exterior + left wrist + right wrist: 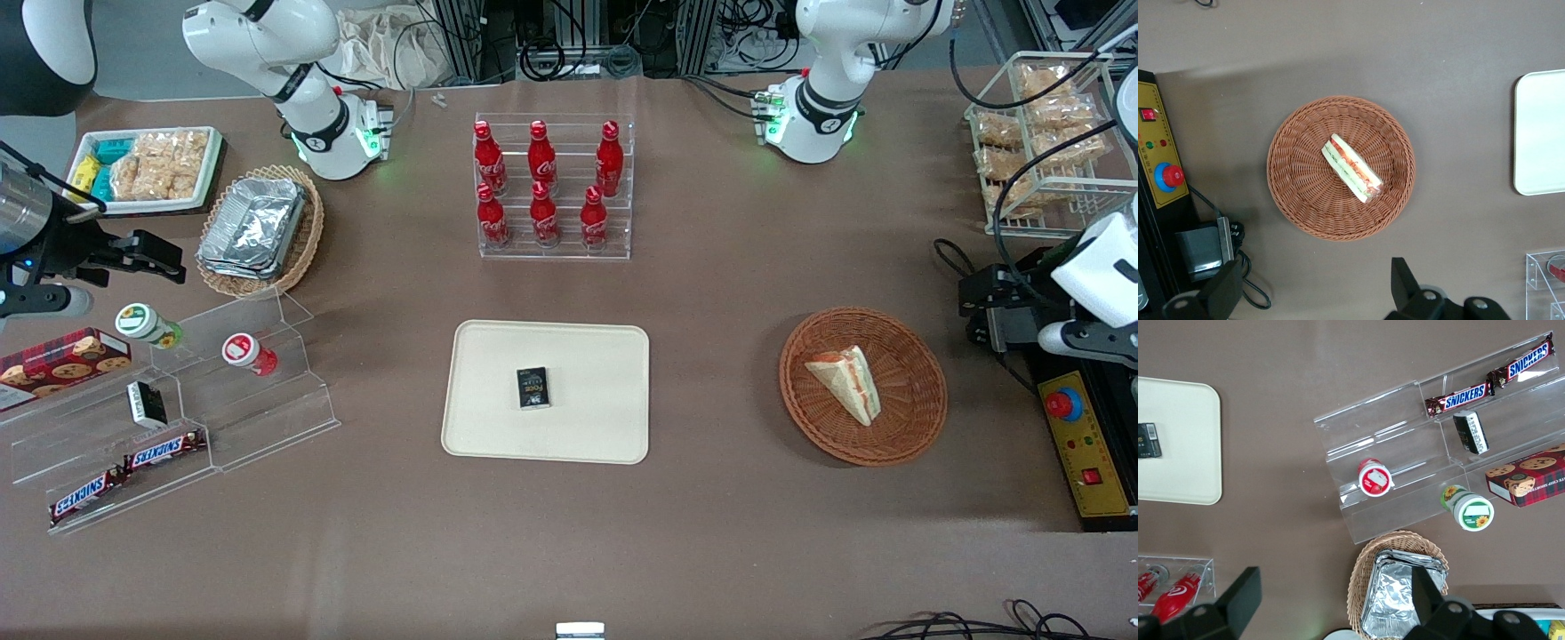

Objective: Place sandwich from basket to tray
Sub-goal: 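Move the left gripper over the sandwich in the wicker basket and descend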

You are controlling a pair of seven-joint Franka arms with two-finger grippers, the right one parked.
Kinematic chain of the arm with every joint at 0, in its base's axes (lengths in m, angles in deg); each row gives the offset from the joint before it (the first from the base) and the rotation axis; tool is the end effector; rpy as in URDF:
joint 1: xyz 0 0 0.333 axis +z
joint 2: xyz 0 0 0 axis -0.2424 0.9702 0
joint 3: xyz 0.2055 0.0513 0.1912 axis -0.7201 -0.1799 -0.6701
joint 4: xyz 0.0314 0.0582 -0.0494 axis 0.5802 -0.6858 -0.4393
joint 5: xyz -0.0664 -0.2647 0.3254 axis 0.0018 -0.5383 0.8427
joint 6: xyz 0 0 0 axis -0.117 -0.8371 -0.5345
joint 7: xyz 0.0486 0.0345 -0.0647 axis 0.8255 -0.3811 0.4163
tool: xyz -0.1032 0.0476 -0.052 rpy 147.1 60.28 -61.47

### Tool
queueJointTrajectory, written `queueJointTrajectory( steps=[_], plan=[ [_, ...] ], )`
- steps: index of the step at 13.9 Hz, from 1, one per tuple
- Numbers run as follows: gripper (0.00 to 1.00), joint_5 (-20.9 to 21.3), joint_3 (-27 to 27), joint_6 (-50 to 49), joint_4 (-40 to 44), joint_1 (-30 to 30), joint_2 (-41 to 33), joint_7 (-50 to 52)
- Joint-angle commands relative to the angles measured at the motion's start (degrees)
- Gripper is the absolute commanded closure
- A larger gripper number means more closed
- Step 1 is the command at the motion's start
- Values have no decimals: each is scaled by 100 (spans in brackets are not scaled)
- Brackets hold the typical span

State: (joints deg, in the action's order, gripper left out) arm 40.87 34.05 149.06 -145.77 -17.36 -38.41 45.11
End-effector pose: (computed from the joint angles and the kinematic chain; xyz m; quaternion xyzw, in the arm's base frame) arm 0.6362 -0.0167 0.5340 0.9968 -0.0799 -0.0023 0.0084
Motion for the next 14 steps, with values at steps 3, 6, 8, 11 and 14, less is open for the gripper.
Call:
queueJointTrajectory(
  steps=[3, 6, 8, 11, 14],
  plan=[
    [0, -35, -48, -22, -98, -10, -64, 56],
    [0, -106, -39, -4, -89, -10, -29, 56],
    [0, -53, -30, -22, -176, -27, -28, 178],
    [1, -61, 14, 75, -588, -89, -90, 669],
    [1, -97, 31, 600, -1098, -255, -134, 1722]
  ],
)
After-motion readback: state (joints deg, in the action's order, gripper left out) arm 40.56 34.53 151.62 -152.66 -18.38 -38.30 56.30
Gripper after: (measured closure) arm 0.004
